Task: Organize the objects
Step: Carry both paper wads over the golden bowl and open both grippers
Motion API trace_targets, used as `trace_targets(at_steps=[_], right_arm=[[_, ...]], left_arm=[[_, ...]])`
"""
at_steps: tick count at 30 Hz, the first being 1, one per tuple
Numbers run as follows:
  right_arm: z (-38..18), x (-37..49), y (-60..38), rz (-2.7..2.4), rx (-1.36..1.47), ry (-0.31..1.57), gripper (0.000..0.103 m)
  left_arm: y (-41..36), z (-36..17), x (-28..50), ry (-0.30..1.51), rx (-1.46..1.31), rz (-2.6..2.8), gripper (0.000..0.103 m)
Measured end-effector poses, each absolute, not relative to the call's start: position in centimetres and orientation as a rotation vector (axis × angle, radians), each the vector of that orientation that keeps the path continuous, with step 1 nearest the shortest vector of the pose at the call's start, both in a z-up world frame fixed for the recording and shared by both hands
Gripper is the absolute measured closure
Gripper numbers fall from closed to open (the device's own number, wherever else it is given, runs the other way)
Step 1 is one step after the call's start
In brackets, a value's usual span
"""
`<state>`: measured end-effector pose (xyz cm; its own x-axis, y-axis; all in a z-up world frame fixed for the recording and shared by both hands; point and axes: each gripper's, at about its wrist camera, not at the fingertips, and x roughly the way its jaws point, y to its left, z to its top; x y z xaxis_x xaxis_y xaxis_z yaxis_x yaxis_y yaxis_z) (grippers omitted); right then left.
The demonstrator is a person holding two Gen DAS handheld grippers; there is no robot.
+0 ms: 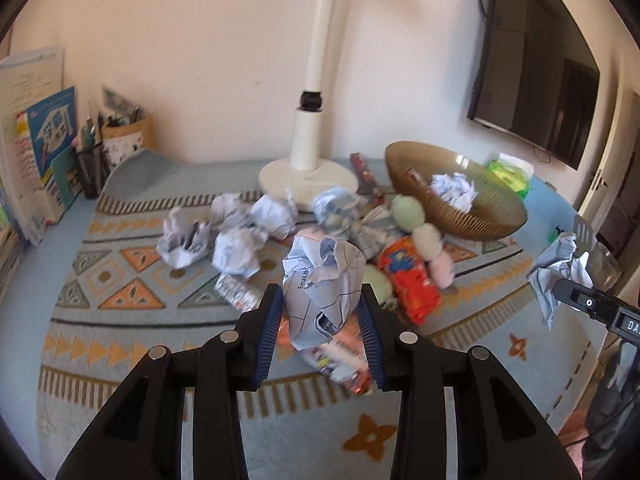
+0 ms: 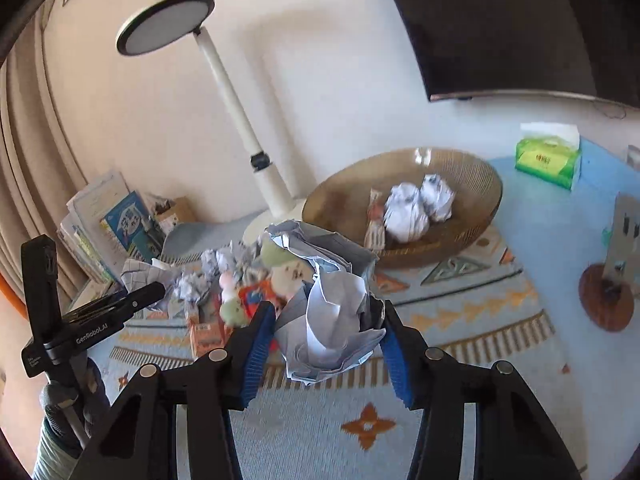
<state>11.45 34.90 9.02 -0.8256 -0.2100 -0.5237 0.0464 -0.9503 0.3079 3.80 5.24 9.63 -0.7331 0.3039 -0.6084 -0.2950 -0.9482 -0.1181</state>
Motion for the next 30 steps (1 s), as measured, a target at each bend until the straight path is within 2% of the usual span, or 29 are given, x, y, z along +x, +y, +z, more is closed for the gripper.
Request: trace_targets(at_steps=[5,9,12,13,14,15,16,19,23,26,27,28,29,30], right_arm=[[12.5,6.9,38.2,-2.997,0.805,-0.463,0.051],[12.5,2.9,39.4,-3.015,0.851,-0.483,0.051],[11.6,0.0,39.3,-3.028,0.926,-0.386,0.043],[11.2,-0.8,39.2,-3.051,0.981,-0.342,0.037],[11.0,-1.2,39.4,-3.054,1.009,-0.313,0.037],[10.8,-1.2,39.5,-3.046,1.020,-0.312,0.037],[10.7,-0.8,39.7,-3.042,1.016,-0.333,0.037],[10.5,1.1,39.4,-3.039,0.982,-0.361,0.037],[10.0,3.9,35.9,-2.996,0.993,-0.271,0.035],[9.1,6.1,32.0,-2.948,0.995,-0.164,0.035],[8.6,6.6,30.9,-2.925,1.001,-0.144,0.035],[7.9,6.9,29.8,-2.902,1.014,-0.128,0.030],[7.1,7.2,28.9,-2.882,1.026,-0.122,0.024],[6.4,7.3,28.2,-2.869,1.038,-0.123,0.022]], left_arm=[[13.3,14.7,-0.6,0.016,-0.853,2.531,0.068],[18.4,15.4,-4.6,0.008,-0.852,2.490,0.068],[20.7,14.7,-6.9,-0.001,-0.838,2.487,0.067],[21.4,14.4,-7.4,0.001,-0.829,2.490,0.057],[22.0,14.0,-8.0,0.014,-0.836,2.487,0.048],[22.5,13.6,-8.4,0.033,-0.855,2.493,0.023],[22.6,13.3,-8.4,0.051,-0.856,2.519,0.017],[21.5,13.1,-7.3,0.102,-0.851,2.531,0.017],[17.2,14.0,-4.2,0.070,-0.821,2.570,0.017],[12.7,14.5,-0.7,0.005,-0.806,2.637,0.011],[10.9,14.4,0.5,-0.026,-0.796,2.664,0.005],[9.0,14.3,1.7,-0.064,-0.785,2.700,0.000],[7.2,14.0,2.9,-0.101,-0.777,2.741,0.001],[5.4,13.6,3.7,-0.132,-0.783,2.772,0.001]])
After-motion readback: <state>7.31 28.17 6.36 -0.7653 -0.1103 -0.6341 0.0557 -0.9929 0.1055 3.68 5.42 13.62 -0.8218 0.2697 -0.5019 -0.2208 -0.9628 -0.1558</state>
